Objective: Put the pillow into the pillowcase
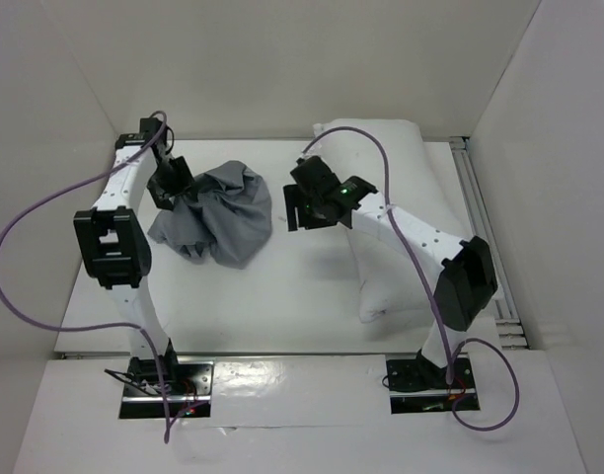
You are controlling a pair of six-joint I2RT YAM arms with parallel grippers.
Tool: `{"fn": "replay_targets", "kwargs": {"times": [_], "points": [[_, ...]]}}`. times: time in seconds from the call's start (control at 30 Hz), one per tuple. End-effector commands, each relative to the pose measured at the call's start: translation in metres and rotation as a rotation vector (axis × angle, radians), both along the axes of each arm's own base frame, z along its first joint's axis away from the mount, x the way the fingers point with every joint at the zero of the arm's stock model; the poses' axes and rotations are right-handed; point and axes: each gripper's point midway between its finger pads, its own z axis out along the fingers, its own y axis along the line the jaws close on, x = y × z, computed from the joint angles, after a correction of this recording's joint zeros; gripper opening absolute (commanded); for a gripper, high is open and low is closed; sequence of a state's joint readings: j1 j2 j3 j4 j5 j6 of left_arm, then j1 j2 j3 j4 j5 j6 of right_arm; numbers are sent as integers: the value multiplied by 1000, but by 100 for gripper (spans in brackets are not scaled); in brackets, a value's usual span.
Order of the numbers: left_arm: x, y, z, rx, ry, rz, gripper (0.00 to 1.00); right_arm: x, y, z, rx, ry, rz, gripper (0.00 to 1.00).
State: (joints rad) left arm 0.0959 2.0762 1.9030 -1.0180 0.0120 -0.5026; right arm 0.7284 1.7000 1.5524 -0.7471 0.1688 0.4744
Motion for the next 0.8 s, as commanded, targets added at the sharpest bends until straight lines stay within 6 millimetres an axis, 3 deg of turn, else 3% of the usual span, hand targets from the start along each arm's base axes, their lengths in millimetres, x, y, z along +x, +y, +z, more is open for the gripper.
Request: {"fn": "replay_targets", "kwargs": {"times": [0.0, 0.03, 0.07, 0.1, 0.13, 0.17, 0.23, 0.27, 0.37, 0.4, 0.47, 0.5, 0.57, 0.63, 0.67, 0.7, 0.73, 0.77], "points": [[-14, -1, 77, 5, -208, 16, 74, -10, 58, -7, 77, 4, 126, 72], [-21, -5, 79, -13, -207, 23, 74, -16, 82, -16, 72, 11, 170, 75], [-28, -6, 73, -21, -187, 37, 74, -21, 93, -22, 66, 18, 191, 78], [-39, -7, 57, -30, -149, 50, 76, -24, 107, -25, 76, 21, 218, 80], [-40, -5, 60, -16, -181, 65, 77, -27, 127, -19, 101, 1, 262, 84], [-45, -4, 55, -13, -170, 85, 77, -31, 141, -35, 101, 33, 293, 86], [-57, -6, 42, -19, -136, 95, 79, -36, 169, -33, 128, 9, 333, 89], [-62, -4, 45, -12, -141, 131, 79, -36, 175, -48, 99, 14, 330, 90], [-73, -2, 32, -1, -136, 157, 79, -28, 194, -53, 81, -48, 300, 90], [-75, -3, 30, -1, -139, 157, 79, -23, 196, -73, 45, -38, 287, 90], [-75, -6, 19, -19, -143, 150, 79, -17, 206, -78, 64, -33, 269, 90], [-74, -6, 14, -20, -128, 150, 79, -16, 208, -94, 52, -12, 258, 89], [-66, -5, 1, -20, -115, 150, 79, -11, 212, -102, 68, -4, 249, 88], [-60, -3, -5, -11, -112, 153, 77, -2, 216, -113, 78, 3, 236, 81], [-60, -1, -16, -1, -81, 158, 72, 0, 220, -111, 91, 0, 229, 77], [-56, 0, -16, -1, -83, 158, 68, 8, 217, -124, 73, 4, 213, 72], [-50, 0, -13, 0, -93, 158, 56, 9, 217, -126, 60, 6, 206, 62], [-47, 4, -12, 0, -98, 167, 31, 19, 218, -117, 75, -7, 195, 31]]}}
